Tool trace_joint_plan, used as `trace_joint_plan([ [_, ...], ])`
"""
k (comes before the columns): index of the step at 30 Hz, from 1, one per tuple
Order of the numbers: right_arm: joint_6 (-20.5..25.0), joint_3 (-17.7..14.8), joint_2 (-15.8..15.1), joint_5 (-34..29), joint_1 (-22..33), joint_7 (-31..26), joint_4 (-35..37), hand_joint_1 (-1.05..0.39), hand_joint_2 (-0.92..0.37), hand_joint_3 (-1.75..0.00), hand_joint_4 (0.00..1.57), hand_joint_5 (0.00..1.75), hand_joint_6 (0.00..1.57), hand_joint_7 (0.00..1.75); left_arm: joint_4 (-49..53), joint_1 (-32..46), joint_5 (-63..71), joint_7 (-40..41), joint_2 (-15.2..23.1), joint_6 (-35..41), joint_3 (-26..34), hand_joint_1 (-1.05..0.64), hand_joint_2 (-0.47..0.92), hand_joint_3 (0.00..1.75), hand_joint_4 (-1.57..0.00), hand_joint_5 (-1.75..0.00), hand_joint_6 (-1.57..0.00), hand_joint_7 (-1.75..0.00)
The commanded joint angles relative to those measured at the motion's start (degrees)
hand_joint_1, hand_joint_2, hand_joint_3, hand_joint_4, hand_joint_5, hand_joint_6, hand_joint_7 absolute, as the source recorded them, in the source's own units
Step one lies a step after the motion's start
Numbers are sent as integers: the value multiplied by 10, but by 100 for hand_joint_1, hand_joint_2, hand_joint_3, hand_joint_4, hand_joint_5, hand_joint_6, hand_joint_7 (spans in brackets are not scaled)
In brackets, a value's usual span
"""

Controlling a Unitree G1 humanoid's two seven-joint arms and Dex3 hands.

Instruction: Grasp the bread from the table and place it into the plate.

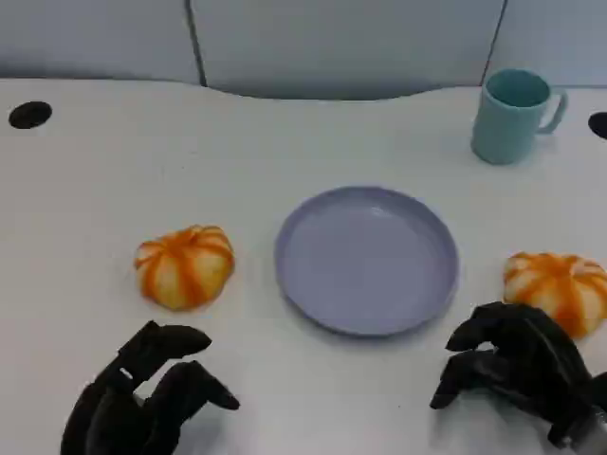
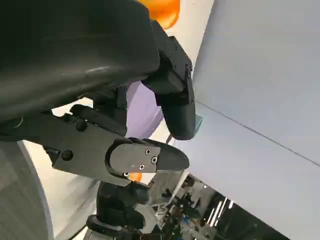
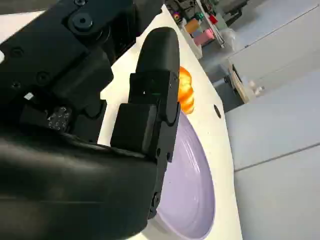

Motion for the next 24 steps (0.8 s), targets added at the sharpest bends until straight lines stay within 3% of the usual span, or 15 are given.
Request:
trace_joint_plan([
  [1,2,-3,-5,2,6,-5,-10,-105,-56,-1,157,52,157,33,-5,4,-7,3,0,3,5,-54,92,35,-52,-175,-44,-141],
  [12,16,-6,-6,8,4,3,-9,-105,-55,0,157,59,157,36,-13,6,-10,4,0,17,8,-50,92,32,-55,-175,-32,-168],
  [24,12,-7,-5,8,1,7,-3,-105,-55,0,157,59,157,35,-11,5,-9,4,1,18,11,-51,92,30,-54,-175,-29,-170],
])
